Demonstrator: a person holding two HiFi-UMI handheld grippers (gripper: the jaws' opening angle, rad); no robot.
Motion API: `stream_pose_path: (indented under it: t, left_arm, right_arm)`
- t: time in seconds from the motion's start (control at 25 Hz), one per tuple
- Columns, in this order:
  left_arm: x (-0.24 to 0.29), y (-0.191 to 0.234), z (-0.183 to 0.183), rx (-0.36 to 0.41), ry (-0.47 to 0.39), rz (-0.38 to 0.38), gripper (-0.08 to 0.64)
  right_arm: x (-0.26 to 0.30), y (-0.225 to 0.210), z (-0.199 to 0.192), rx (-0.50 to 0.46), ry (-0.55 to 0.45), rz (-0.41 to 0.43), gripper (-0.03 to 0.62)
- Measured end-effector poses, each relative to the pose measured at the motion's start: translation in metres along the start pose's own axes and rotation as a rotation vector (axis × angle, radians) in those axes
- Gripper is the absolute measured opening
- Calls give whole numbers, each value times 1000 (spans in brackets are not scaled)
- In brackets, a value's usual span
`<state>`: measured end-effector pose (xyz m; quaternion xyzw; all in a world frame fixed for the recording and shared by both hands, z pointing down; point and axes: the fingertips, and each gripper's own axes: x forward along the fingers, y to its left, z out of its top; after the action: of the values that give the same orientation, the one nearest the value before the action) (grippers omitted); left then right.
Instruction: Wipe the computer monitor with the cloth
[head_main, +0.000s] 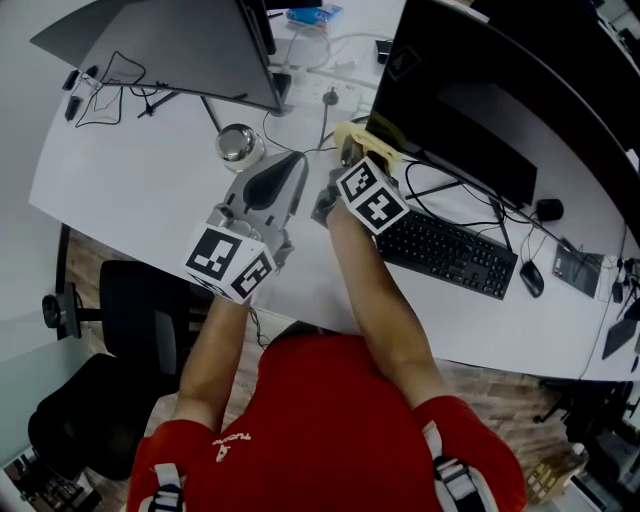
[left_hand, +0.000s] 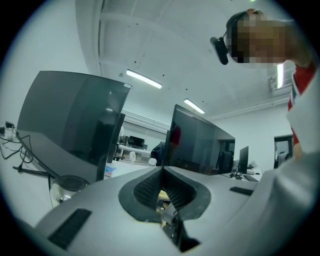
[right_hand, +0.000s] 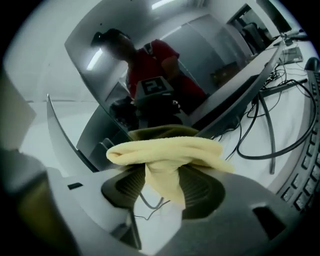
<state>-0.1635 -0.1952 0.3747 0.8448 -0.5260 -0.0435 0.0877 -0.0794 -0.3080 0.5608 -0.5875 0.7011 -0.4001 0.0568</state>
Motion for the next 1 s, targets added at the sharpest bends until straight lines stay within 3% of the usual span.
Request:
stream_pose_path:
  t: [0.28,0.44,0.68,1.0]
  left_arm:
    - [-11,-8,3,22,5,24,11]
    - [-22,-3,0,19,16,-33,11]
    - [-38,6,5,16,27,-176,12]
    - [-53,16,8,-20,2,-254,11]
  right_arm:
    - [-4,0,-3,-79,26,-103,152]
    - [-5,0,-2,-93,10,-161,141]
    - [-13,11,12,-167,-73,-264,147]
    - [-26,29,36,-308,-157,-336,147]
